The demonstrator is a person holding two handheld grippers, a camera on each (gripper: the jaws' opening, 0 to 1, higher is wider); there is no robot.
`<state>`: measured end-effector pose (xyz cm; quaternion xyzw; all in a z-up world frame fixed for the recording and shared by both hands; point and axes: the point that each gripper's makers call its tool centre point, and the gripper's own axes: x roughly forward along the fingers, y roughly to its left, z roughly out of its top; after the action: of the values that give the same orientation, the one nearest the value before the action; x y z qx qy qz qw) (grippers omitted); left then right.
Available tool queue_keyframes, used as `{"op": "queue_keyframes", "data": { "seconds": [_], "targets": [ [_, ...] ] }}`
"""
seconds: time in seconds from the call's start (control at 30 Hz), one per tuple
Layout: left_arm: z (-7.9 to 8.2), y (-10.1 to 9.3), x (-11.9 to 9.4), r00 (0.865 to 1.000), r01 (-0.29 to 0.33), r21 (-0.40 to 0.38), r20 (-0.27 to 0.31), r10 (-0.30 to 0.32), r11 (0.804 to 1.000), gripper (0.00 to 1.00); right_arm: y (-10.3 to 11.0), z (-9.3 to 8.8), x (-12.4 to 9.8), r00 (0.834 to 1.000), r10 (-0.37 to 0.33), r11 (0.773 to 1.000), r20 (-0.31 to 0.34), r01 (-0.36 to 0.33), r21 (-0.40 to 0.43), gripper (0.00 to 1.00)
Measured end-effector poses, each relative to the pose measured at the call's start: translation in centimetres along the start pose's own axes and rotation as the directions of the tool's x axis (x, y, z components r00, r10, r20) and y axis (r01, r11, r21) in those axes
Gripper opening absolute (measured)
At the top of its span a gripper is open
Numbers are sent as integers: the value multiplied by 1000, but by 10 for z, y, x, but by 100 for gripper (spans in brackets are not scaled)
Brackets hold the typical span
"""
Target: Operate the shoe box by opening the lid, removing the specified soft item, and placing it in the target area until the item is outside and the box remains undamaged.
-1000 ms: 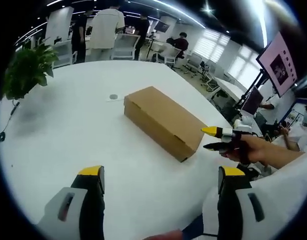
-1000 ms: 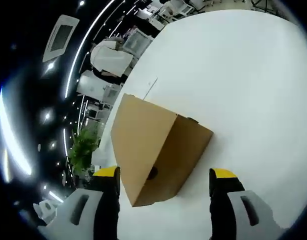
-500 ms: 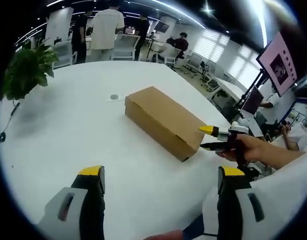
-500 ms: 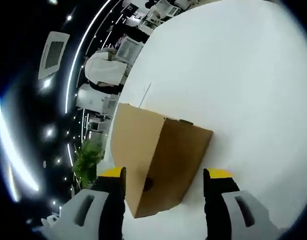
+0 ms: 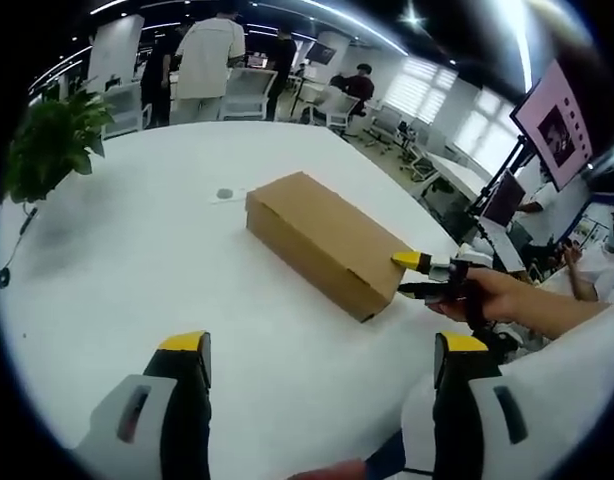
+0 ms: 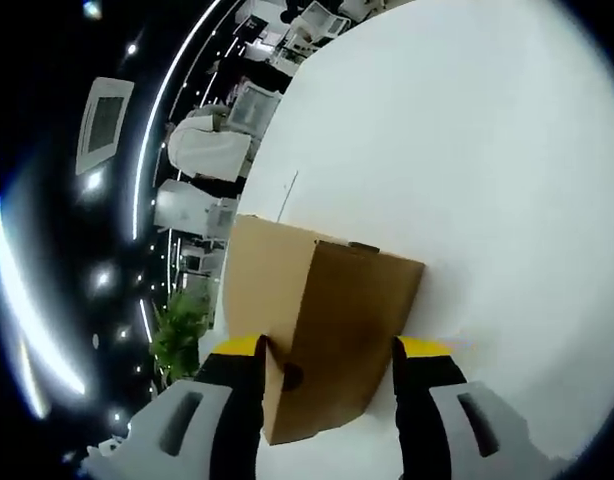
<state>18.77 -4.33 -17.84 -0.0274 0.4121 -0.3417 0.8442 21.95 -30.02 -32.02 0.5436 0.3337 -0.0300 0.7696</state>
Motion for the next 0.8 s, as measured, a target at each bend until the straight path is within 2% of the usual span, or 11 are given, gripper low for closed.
{"op": "queue_keyframes", "data": {
  "seconds": [0.17, 0.57, 0.67, 0.8],
  "targets": [
    [-3, -2, 0, 1000, 3, 9, -6, -3, 1000, 93, 4, -1, 1, 1000, 25, 1000, 5, -25, 6, 47],
    [-5, -8, 0, 1000, 20, 25, -15, -20, 999, 91, 4, -1, -1, 999, 21, 1000, 26, -22, 21, 45],
    [-5, -10, 0, 999, 29, 30, -16, -29, 999, 90, 6, -2, -3, 999, 16, 998, 28, -17, 52, 43],
    [-5, -12, 1, 999, 37, 33, -11, -36, 999, 89, 9, -2, -7, 999, 12, 998, 35, -14, 55, 38]
  ]
}}
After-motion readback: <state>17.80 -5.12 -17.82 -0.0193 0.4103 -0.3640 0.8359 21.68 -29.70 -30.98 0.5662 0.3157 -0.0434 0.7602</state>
